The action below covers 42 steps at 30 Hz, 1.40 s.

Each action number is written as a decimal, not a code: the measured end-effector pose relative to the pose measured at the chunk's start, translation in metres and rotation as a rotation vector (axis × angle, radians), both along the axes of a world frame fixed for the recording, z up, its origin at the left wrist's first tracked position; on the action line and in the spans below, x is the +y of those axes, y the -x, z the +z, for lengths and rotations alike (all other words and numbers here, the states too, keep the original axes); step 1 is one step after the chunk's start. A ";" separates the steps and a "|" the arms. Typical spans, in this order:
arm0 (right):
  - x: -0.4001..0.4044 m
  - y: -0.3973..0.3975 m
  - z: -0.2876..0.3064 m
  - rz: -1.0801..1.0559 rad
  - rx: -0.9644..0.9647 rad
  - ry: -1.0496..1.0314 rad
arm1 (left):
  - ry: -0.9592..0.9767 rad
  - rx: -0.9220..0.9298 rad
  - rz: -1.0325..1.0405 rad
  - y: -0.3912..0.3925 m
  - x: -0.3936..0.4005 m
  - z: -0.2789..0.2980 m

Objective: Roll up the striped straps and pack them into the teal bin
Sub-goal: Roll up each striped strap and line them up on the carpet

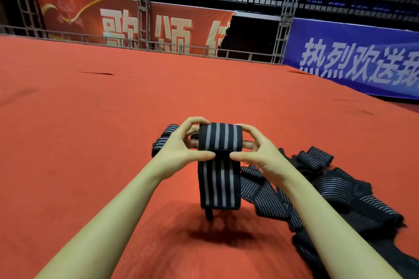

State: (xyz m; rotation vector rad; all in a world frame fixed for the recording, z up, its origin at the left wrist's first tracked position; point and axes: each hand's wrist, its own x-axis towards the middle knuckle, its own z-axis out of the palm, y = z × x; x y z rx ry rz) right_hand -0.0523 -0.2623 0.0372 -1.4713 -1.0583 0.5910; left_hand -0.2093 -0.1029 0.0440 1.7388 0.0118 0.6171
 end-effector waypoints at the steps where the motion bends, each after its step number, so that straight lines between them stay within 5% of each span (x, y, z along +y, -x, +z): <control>1: 0.000 0.000 -0.001 0.010 0.014 0.011 | -0.018 -0.004 0.001 0.000 0.000 -0.001; 22: 0.005 0.004 -0.019 0.110 0.233 -0.008 | -0.230 -0.114 -0.024 -0.002 0.007 -0.024; 31: 0.004 0.008 -0.031 0.139 0.118 0.010 | -0.149 0.141 -0.087 0.006 0.010 -0.044; 42: 0.027 0.000 -0.076 -0.037 -0.086 0.118 | -0.311 0.051 0.493 -0.009 -0.007 -0.120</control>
